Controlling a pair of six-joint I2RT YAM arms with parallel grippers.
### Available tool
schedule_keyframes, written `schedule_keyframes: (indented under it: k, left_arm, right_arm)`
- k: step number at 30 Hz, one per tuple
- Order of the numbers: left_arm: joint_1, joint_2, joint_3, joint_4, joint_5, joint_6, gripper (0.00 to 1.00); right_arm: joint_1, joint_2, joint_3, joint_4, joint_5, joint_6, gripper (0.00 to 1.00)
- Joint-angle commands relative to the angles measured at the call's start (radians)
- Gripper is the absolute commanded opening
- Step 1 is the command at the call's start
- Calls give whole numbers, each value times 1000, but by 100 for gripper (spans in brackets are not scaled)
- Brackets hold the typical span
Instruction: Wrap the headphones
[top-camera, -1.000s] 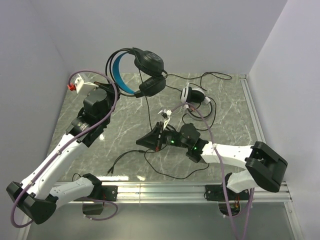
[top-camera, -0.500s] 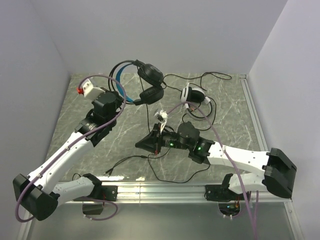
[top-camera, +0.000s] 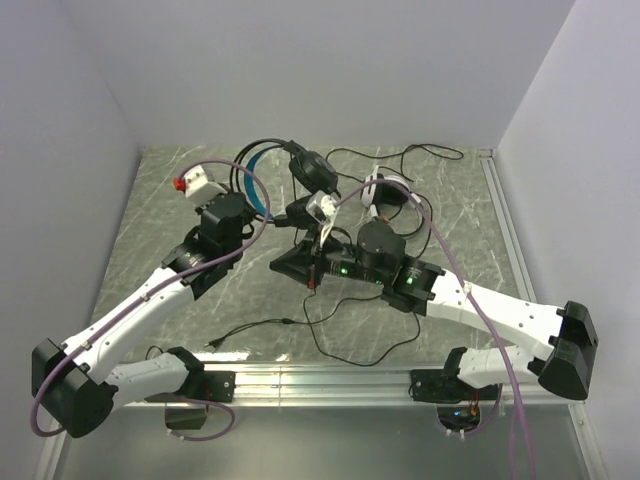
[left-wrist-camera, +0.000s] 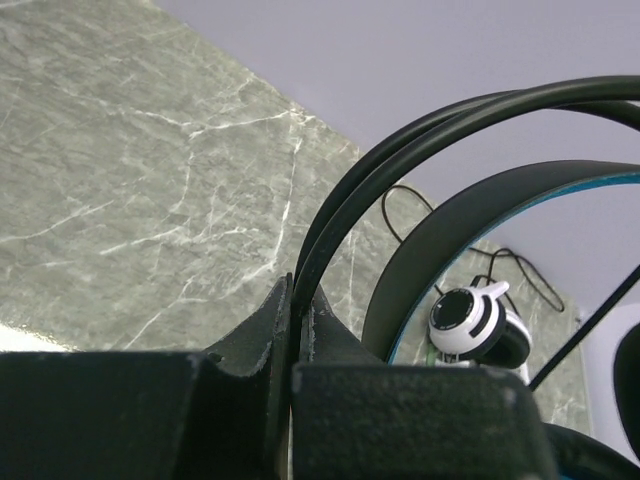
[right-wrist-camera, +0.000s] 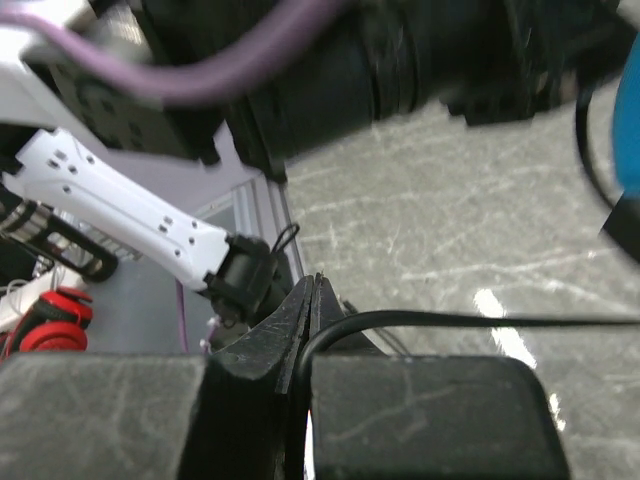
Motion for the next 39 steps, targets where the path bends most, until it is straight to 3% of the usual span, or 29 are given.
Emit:
schedule_keyframes:
  k: [1,11,22,39]
  left_arm:
    - [-22,6,-2,96,-113,52,0]
    - [-24,83,-14,90,-109,61,0]
    - [-22,213,88,21,-98,32,0]
    - [27,243,283,-105,66,12,0]
  right_arm:
    - [-11,-9,107,26,-57,-25,0]
    - [-33,-15,210,3,-92,-8,0]
    - [-33,-35,233,-8,-131,10,0]
    - [-34,-46,61,121,-144,93,2]
